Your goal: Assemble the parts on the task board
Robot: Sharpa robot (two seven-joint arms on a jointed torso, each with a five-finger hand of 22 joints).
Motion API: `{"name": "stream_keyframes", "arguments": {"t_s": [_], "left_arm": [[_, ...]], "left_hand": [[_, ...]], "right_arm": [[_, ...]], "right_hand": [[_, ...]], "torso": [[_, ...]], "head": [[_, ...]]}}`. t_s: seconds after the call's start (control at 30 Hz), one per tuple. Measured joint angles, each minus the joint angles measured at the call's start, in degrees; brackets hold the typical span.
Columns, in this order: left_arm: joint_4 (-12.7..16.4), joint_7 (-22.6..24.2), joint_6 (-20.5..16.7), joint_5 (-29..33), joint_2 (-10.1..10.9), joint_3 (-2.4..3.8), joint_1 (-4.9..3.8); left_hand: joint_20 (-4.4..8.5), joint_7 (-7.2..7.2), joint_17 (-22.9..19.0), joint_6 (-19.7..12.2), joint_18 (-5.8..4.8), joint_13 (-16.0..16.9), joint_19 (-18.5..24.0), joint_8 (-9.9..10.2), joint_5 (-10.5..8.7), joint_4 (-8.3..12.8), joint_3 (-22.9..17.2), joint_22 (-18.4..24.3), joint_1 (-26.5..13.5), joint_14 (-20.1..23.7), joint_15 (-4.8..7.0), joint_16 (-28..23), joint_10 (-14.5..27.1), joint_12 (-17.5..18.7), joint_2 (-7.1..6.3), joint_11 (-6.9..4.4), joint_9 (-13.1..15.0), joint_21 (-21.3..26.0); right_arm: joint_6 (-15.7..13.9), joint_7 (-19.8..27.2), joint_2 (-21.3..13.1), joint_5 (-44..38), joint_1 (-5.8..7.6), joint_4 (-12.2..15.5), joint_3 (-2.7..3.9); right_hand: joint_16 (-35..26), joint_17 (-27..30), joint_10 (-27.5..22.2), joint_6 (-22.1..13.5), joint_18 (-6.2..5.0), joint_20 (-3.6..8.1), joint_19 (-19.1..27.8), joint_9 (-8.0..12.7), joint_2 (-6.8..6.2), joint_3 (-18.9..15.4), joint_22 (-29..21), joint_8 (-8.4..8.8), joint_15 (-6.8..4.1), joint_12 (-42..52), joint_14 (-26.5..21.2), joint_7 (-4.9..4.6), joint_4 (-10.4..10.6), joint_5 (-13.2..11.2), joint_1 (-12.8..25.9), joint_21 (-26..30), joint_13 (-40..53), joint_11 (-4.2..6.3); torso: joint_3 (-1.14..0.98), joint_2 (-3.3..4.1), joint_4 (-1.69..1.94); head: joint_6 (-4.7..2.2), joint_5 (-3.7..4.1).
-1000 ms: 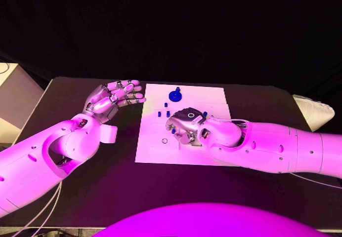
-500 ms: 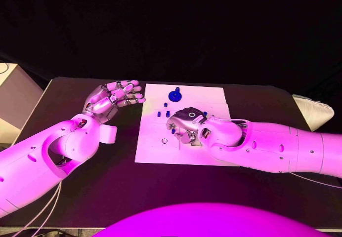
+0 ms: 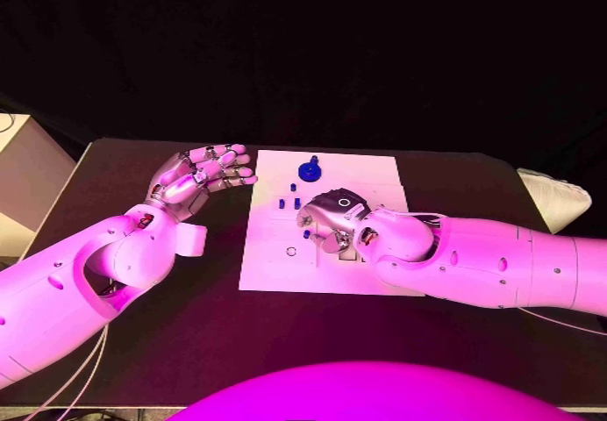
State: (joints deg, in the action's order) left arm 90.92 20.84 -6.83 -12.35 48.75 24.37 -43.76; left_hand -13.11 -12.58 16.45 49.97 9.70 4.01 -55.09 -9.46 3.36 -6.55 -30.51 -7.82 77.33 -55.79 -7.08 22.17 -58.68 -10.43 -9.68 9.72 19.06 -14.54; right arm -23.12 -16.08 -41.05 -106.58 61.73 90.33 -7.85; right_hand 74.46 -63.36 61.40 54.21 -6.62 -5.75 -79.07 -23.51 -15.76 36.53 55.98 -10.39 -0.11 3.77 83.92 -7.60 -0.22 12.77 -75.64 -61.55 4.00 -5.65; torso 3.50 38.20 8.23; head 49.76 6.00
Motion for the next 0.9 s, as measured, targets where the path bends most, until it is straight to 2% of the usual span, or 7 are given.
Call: {"name": "stream_keyframes", "arguments": {"t_s": [0.13,0.23,0.33,0.5,0.67,0.8,0.9], "left_arm": [[0.0,0.0,0.1,0.0,0.0,0.0,0.0],[-0.1,-0.1,0.1,0.0,0.0,0.0,0.0],[-0.1,-0.1,0.1,0.0,0.0,0.0,0.0],[-0.2,-0.1,0.2,0.0,0.0,0.0,0.0],[-0.3,-0.2,0.2,0.0,-0.1,0.0,0.0],[-0.3,-0.2,0.2,0.0,-0.2,0.0,0.14],[-0.1,-0.2,0.2,0.0,-0.1,0.0,0.68]], "left_hand": [[0.0,0.0,0.1,0.0,0.0,0.0,0.0,0.0,0.0,-0.2,0.2,0.0,0.0,0.0,0.0,0.0,0.0,0.0,0.0,0.0,-0.1,0.0],[0.0,0.0,0.1,0.0,0.0,0.0,0.0,0.0,0.0,-0.2,0.2,0.0,0.0,0.0,0.0,0.0,0.0,0.0,0.0,0.0,-0.1,0.0],[0.0,0.0,0.1,0.0,0.0,0.0,0.0,0.0,0.0,-0.2,0.2,0.0,0.0,0.0,0.0,0.0,0.0,0.0,0.0,0.0,-0.1,0.0],[0.0,0.0,0.1,0.0,0.01,0.0,0.0,0.0,0.0,-0.2,0.2,0.0,0.0,0.0,0.0,0.0,0.0,0.0,0.0,0.0,-0.1,0.0],[0.0,0.0,0.1,0.0,0.0,0.0,0.0,0.0,0.0,-0.2,0.2,0.0,0.0,0.0,0.0,0.0,0.0,0.0,0.0,0.0,-0.1,0.0],[0.0,0.0,0.1,0.0,0.0,0.0,0.0,0.0,0.0,-0.2,0.2,0.0,0.0,0.0,0.0,0.0,0.0,0.0,0.0,0.0,-0.1,0.0],[0.2,0.0,0.2,0.0,0.0,0.0,-0.2,0.0,0.0,-0.2,0.2,0.1,0.0,0.0,0.0,0.0,0.0,0.0,0.0,0.0,-0.1,0.0]], "right_arm": [[-0.3,-0.2,-1.8,0.3,0.13,1.2,0.26],[-0.4,-0.3,-3.8,1.7,0.87,2.6,0.73],[-0.5,-0.3,-6.1,4.3,2.23,4.3,1.32],[-0.2,-0.3,-9.6,8.7,5.14,6.2,1.89],[1.5,-0.2,-11.7,11.3,7.35,6.1,2.12],[3.4,0.0,-12.1,12.1,7.95,4.8,2.14],[4.8,0.1,-11.8,12.2,8.16,3.2,2.05]], "right_hand": [[-0.3,0.4,0.0,-0.2,0.0,0.0,0.0,0.1,0.0,-0.2,-0.2,0.0,0.0,0.0,0.0,-0.17,0.2,0.2,0.0,0.0,0.0,0.0],[-0.3,0.6,0.0,-0.2,0.0,0.0,0.0,0.1,0.0,-0.5,-0.3,0.24,0.0,0.0,0.0,-0.17,0.5,0.2,0.0,0.3,0.0,0.0],[-0.3,0.6,0.3,-0.2,0.0,0.0,0.0,0.1,0.0,-0.6,-0.3,0.28,0.0,0.2,0.0,-0.16,0.6,0.5,0.0,0.3,0.1,0.23],[-0.3,0.4,1.3,-0.1,0.0,0.0,0.0,0.2,-0.01,-0.8,-0.2,0.34,0.0,0.4,0.0,-0.57,0.8,0.5,0.0,0.3,0.3,0.21],[0.2,-0.6,1.9,-0.3,0.0,0.22,-0.2,0.3,-0.3,-1.3,0.8,0.87,0.0,0.5,0.0,-0.44,1.3,-0.1,-0.3,-0.2,0.4,0.62],[0.2,-0.8,1.9,-0.4,0.0,0.23,-0.2,0.3,-0.6,-2.5,1.0,0.87,0.0,0.5,0.0,-0.35,1.5,-0.1,0.0,-0.2,0.4,0.62],[0.4,-0.9,1.9,-0.7,0.0,0.23,-0.2,0.3,-0.6,-3.1,1.0,0.87,0.0,0.5,0.0,-0.05,1.5,-0.1,0.0,-0.2,0.4,0.62]], "torso": [[0.03,-0.04,-0.07],[0.02,-0.06,-0.16],[-0.03,-0.05,-0.21],[-0.07,-0.06,-0.26],[-0.05,-0.05,-0.25],[-0.05,-0.01,-0.18],[-0.04,-0.01,-0.12]], "head": [[-0.27,0.16],[-0.54,0.32],[-0.82,0.57],[-1.21,1.08],[-1.61,1.71],[-1.87,1.92],[-1.91,2.05]]}}
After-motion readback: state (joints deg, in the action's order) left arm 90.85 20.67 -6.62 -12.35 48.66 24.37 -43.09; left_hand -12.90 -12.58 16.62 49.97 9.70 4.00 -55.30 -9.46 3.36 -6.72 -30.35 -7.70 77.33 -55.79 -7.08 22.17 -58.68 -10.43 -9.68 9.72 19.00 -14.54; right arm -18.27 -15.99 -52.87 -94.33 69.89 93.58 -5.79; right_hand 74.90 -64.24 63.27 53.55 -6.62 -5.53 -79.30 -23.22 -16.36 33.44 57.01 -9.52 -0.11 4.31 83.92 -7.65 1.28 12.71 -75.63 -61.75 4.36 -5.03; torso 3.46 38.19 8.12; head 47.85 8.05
